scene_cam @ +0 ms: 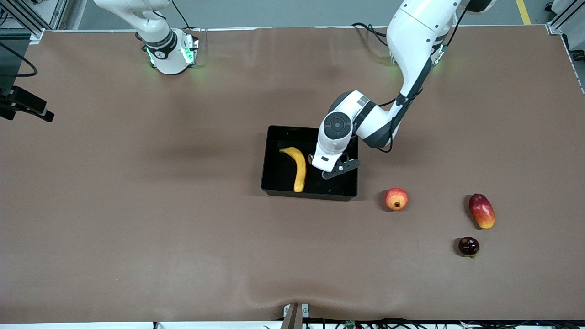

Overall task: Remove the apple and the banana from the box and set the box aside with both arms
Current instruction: 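Close the left gripper around the red-yellow apple inside the box, then lift the apple out with the left gripper while the right gripper approaches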

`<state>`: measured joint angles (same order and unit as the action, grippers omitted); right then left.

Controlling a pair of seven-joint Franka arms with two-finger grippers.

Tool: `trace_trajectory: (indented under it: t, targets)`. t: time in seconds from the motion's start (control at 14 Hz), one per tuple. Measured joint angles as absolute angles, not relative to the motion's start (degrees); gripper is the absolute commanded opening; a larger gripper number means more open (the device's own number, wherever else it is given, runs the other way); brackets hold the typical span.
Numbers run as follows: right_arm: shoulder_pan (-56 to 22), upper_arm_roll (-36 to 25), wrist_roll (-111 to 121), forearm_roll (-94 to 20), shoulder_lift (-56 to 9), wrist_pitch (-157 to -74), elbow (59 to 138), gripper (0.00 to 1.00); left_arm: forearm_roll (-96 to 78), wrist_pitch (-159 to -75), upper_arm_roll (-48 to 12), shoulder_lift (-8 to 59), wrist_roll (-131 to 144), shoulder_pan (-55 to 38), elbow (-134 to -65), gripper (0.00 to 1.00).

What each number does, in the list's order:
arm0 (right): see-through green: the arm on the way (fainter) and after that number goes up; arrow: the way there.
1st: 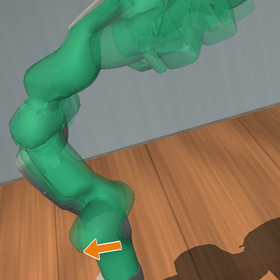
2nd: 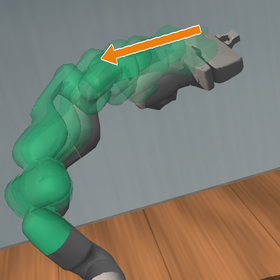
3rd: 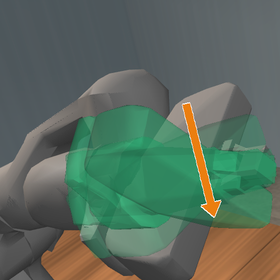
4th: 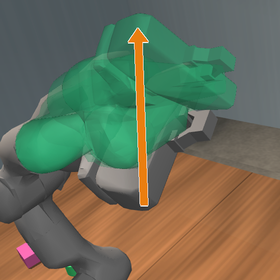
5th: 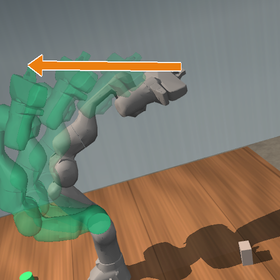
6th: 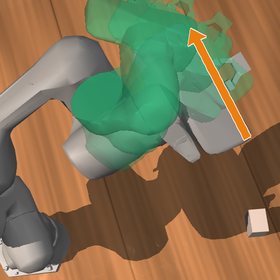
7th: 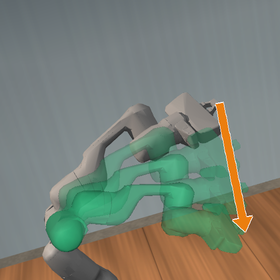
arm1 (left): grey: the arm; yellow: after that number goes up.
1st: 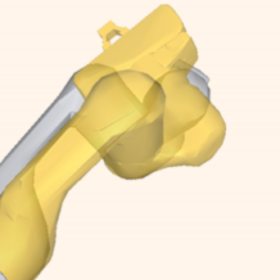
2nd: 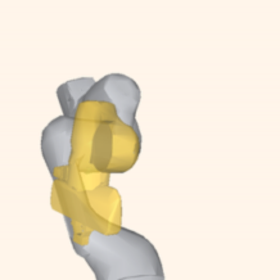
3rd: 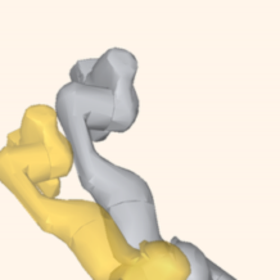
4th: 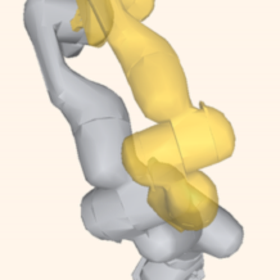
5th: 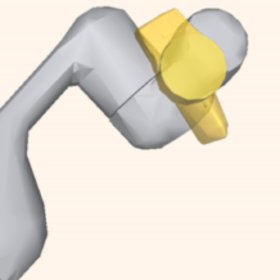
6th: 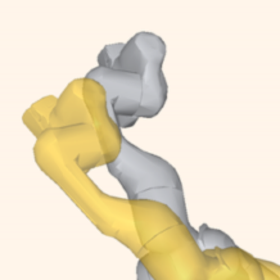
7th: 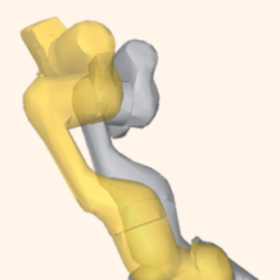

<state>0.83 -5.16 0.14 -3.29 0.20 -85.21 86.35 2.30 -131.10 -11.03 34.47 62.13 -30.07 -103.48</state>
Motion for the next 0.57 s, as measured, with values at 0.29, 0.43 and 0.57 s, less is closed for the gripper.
trace_trajectory:
  t: [0.29, 0.43, 0.57]
  targets:
    - [0.83, -5.15, 0.14, -3.29, 0.2, -85.21, 86.35, 1.0, 2.59, -129.93, -11.01, 33.88, 62.13, -30.06, -102.46, 0.0]
    - [0.83, -5.09, 0.14, -3.29, 0.2, -85.21, 86.35, 1.0, 3.44, -125.8, -10.91, 32.16, 62.13, -29.87, -100.62, 0.0]
    - [0.83, -5.05, 0.14, -3.36, 0.2, -85.24, 86.35, 1.0, 4.24, -120.47, -10.67, 29.15, 62.13, -29.51, -98.16, 0.0]
